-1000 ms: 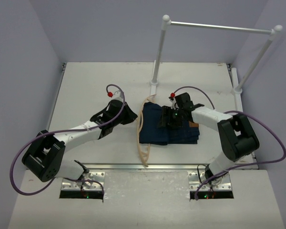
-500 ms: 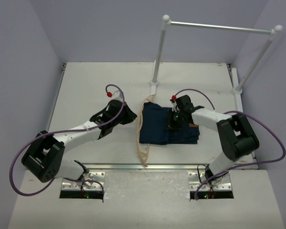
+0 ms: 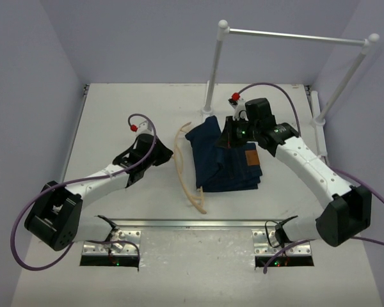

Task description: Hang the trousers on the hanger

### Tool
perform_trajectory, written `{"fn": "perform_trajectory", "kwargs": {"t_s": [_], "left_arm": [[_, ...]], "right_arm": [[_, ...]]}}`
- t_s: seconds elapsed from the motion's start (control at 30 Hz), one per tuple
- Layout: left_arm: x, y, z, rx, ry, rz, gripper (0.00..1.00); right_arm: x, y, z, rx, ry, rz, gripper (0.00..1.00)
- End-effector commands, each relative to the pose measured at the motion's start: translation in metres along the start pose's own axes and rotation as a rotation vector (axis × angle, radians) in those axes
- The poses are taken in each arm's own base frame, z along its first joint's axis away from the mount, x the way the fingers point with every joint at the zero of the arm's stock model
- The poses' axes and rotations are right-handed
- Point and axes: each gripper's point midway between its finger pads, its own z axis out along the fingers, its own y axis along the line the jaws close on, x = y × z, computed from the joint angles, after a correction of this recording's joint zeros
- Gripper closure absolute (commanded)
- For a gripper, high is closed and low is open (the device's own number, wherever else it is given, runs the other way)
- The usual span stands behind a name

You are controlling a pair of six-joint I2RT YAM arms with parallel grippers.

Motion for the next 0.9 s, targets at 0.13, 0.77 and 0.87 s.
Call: {"fn": "perform_trajectory", "kwargs": {"t_s": [0.13, 0.77, 0.87], "left_arm": [[-0.006, 0.032, 0.004, -0.116, 0.020, 0.130, 1.00], [0.014, 0.024, -0.008, -0.038, 0.142, 0.193, 1.00], [0.014, 0.020, -0.011, -0.014, 0.144, 0.209, 1.00]], "right_arm": [[-0.006, -0.061, -0.038, 0.298, -0.042, -0.022, 1.00], [0.075, -0.243, -0.013, 0.849, 0.239, 0.125, 0.99], [0.087, -0.249, -0.005, 0.855, 0.269, 0.141, 0.81]]}}
